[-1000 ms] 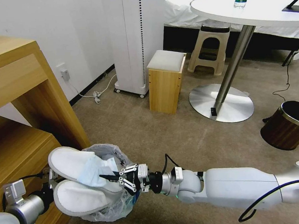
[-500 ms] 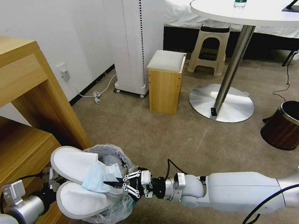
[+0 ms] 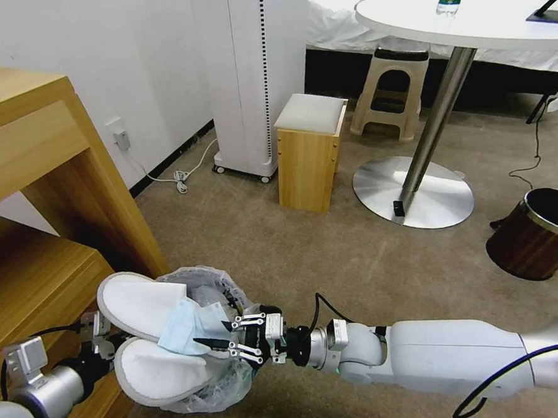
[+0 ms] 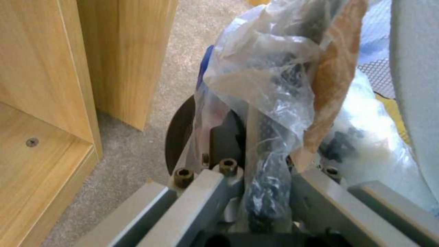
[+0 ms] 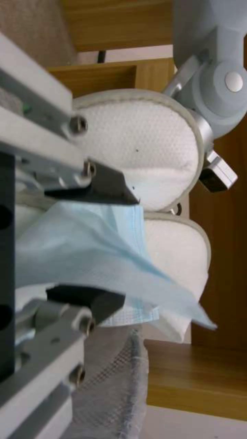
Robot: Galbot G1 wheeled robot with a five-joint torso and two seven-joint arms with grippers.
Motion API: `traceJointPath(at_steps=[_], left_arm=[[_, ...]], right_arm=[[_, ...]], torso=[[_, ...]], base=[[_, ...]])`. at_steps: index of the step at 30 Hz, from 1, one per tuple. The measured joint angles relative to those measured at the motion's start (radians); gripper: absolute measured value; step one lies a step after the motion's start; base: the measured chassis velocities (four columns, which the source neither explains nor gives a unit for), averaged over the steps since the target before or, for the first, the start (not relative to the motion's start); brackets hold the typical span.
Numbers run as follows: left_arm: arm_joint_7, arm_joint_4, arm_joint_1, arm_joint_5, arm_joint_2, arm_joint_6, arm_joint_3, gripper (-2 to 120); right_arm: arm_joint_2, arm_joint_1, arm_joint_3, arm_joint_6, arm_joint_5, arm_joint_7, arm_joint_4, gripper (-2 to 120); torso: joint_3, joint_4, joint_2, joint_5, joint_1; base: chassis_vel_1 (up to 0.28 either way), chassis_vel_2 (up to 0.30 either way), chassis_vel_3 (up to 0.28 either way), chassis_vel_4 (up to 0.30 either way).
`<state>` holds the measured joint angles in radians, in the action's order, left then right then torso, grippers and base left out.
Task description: Pick up the trash bin and place the garbage on the floor into it.
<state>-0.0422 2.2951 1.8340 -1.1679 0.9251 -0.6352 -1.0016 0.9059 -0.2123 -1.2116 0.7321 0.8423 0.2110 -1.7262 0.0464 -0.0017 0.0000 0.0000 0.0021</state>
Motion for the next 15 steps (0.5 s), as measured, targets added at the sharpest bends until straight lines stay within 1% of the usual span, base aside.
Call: traceJointPath(at_steps=[1,3,4,5,6,8,9,11,12,14,15], left_arm=[[0.000,0.000,0.000,0.000,0.000,0.000,0.000,0],[0.000,0.000,0.000,0.000,0.001,0.000,0.000,0],[0.000,0.000,0.000,0.000,0.001,0.000,0.000,0],[0.000,0.000,0.000,0.000,0.001,0.000,0.000,0],[0.000,0.000,0.000,0.000,0.001,0.000,0.000,0],[0.000,0.000,0.001,-0.001,0.000,-0.001,0.000,0],[0.000,0.000,0.001,-0.001,0.000,-0.001,0.000,0],[0.000,0.000,0.003,-0.001,0.000,-0.001,0.000,0],[0.000,0.000,0.003,-0.001,0.000,-0.001,0.000,0],[0.000,0.000,0.004,-0.001,0.000,-0.001,0.001,0],[0.000,0.000,0.004,-0.001,0.000,-0.001,0.002,0]], right_arm=[[0.000,0.000,0.000,0.000,0.000,0.000,0.000,41],[0.000,0.001,0.003,-0.002,0.000,0.001,-0.001,48],[0.000,0.001,0.006,-0.002,0.001,0.001,-0.002,57],[0.000,0.001,0.006,-0.002,0.001,0.001,-0.002,57],[-0.001,0.002,0.007,-0.003,0.001,0.001,-0.003,59],[-0.004,0.002,0.011,-0.003,0.002,0.002,-0.008,70],[-0.004,0.002,0.011,-0.003,0.002,0.002,-0.008,70],[-0.006,0.000,0.015,-0.004,0.003,0.002,-0.011,80],[-0.006,0.000,0.015,-0.004,0.003,0.002,-0.011,80],[-0.008,0.000,0.019,-0.004,0.003,0.002,-0.011,88],[-0.008,0.001,0.022,-0.004,0.004,0.003,-0.011,95]], torso=[[0.000,0.0000,0.000,0.0000,0.000],[0.000,0.0000,0.000,0.0000,0.000],[0.000,0.0000,0.000,0.0000,0.000],[0.000,0.0000,0.000,0.0000,0.000],[0.000,0.0000,0.000,0.0000,0.000],[0.000,0.0000,0.000,0.0000,0.000],[0.000,0.0000,0.000,0.0000,0.000],[0.000,0.0000,0.000,0.0000,0.000],[0.000,0.0000,0.000,0.0000,0.000],[0.000,0.0000,0.000,0.0000,0.000],[0.000,0.0000,0.000,0.0000,0.000]], base=[[0.000,0.000,0.000,0.000],[0.000,0.000,0.000,0.000],[0.000,0.000,0.000,0.000],[0.000,0.000,0.000,0.000],[0.000,0.000,0.000,0.000],[0.000,0.000,0.000,0.000],[0.000,0.000,0.000,0.000],[0.000,0.000,0.000,0.000],[0.000,0.000,0.000,0.000],[0.000,0.000,0.000,0.000],[0.000,0.000,0.000,0.000]])
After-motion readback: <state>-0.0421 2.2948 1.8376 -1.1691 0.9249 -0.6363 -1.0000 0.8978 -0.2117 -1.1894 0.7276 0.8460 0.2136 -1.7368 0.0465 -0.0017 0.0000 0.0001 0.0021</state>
